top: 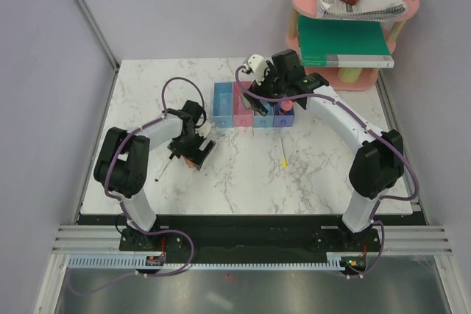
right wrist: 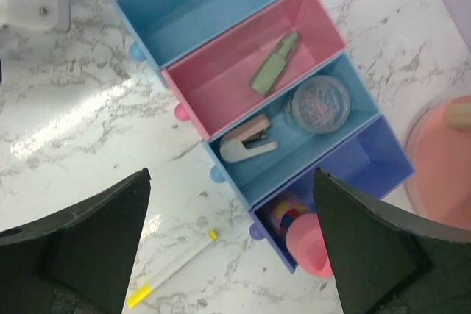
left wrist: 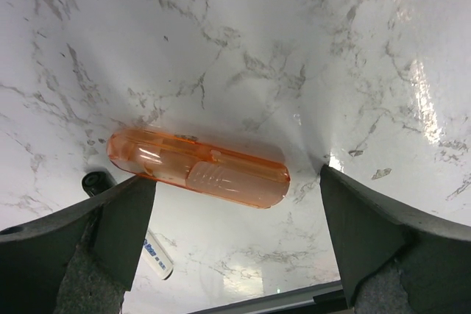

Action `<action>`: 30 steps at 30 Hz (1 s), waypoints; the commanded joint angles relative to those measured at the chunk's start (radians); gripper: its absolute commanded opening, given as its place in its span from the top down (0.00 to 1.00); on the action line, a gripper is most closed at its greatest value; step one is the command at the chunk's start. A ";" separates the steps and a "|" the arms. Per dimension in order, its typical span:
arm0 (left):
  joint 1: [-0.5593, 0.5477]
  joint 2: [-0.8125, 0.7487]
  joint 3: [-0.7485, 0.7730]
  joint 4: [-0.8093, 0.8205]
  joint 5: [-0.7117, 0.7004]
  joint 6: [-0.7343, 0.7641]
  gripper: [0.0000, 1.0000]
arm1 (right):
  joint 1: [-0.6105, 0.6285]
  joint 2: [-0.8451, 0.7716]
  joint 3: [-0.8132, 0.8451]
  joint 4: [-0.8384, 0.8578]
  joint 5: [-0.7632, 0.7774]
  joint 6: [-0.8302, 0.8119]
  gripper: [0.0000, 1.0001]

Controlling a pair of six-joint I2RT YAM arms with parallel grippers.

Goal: Sort the stationery into containers
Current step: Pick up the pen from the center of the board.

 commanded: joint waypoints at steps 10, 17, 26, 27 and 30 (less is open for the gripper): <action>-0.030 0.059 0.047 0.242 0.096 -0.015 0.01 | 0.002 -0.177 -0.211 -0.022 0.056 -0.017 0.02; -0.036 0.030 -0.025 0.240 0.099 -0.007 0.28 | 0.000 -0.192 -0.201 -0.032 0.064 -0.015 0.02; -0.036 -0.002 -0.078 0.219 0.093 -0.004 0.50 | -0.020 -0.231 -0.233 -0.033 0.074 -0.023 0.02; -0.038 -0.003 -0.078 0.216 0.095 -0.003 0.52 | -0.024 -0.234 -0.234 -0.032 0.074 -0.023 0.02; -0.038 -0.011 -0.081 0.202 0.101 0.002 0.71 | -0.034 -0.245 -0.238 -0.033 0.074 -0.024 0.02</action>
